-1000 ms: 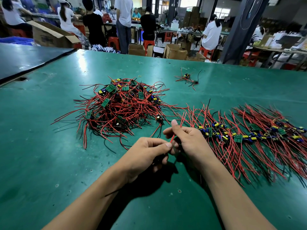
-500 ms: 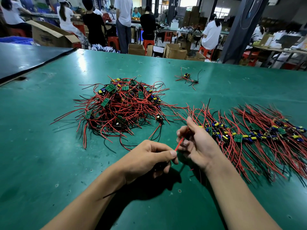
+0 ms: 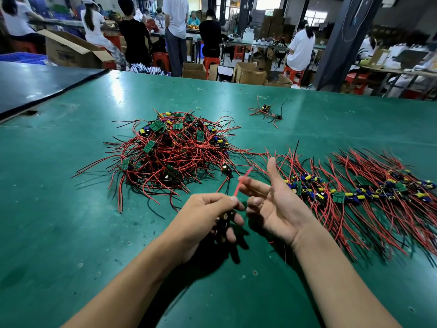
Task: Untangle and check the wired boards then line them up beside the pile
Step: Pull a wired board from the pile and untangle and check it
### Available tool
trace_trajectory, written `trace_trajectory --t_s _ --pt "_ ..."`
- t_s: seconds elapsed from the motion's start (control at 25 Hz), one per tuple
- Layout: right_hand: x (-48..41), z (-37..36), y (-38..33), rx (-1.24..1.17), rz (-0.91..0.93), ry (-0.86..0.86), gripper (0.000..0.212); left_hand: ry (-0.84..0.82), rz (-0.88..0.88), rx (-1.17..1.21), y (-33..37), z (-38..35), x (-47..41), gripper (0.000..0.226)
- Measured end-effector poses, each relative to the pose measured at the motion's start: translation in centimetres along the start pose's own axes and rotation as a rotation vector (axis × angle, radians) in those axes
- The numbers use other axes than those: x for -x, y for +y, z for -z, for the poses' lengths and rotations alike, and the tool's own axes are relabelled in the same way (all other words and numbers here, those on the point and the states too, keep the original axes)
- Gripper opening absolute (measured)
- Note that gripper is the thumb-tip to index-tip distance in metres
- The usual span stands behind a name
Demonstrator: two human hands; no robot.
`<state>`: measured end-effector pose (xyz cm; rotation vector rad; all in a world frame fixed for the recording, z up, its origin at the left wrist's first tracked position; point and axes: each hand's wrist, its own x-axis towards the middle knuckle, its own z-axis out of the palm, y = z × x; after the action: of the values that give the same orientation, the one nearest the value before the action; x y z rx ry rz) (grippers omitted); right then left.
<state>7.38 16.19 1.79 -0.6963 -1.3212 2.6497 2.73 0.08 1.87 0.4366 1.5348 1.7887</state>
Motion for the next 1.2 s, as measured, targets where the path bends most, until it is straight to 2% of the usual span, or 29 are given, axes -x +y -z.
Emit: trace_trajectory --t_s 0.04,0.12,0.2,0.24,0.4,0.52,0.68,0.8,0.88,0.96,1.08,1.2 --pt "0.0 0.0 0.3 0.121 0.046 0.036 0.063 0.073 -0.011 0.045 0.1 0.0 -0.2 0.021" --pt "0.0 0.0 1.0 0.44 0.183 0.081 0.04 0.192 -0.039 0.155 0.4 0.3 -0.6 0.02" --pt "0.2 -0.2 1.7 0.723 0.314 0.056 0.017 0.242 -0.055 0.271 0.6 0.6 -0.8 0.018" --pt "0.3 -0.2 1.9 0.819 0.357 0.041 0.013 0.24 -0.057 0.307 0.7 0.7 -0.8 0.017" --pt "0.6 -0.1 1.7 0.965 0.412 0.062 0.016 0.201 -0.108 0.335 0.6 0.5 -0.7 0.018" --pt "0.9 -0.1 1.6 1.075 0.443 -0.007 0.007 0.207 -0.218 0.338 0.6 0.5 -0.8 0.018" --pt "1.2 -0.7 2.4 1.188 0.459 -0.091 0.031 0.172 -0.217 0.165 0.7 0.6 -0.5 0.031" --pt "1.2 -1.0 2.7 1.074 0.702 -0.084 0.033 0.125 -0.133 0.293 0.7 0.5 -0.5 0.037" --pt "1.3 -1.2 2.4 0.903 0.775 -0.085 0.034 0.108 -0.099 0.335 0.8 0.6 -0.6 0.033" --pt "1.5 -1.6 1.9 0.65 0.676 -0.107 0.036 0.062 -0.075 0.333 0.7 0.8 -0.6 0.035" --pt "1.7 -1.4 0.3 0.186 0.416 -0.14 0.039 -0.012 -0.031 0.323 0.6 0.5 -0.5 0.035" --pt "2.2 -0.7 -0.7 0.081 0.133 -0.365 0.047 -0.033 -0.023 0.298 0.5 0.3 -0.3 0.021"
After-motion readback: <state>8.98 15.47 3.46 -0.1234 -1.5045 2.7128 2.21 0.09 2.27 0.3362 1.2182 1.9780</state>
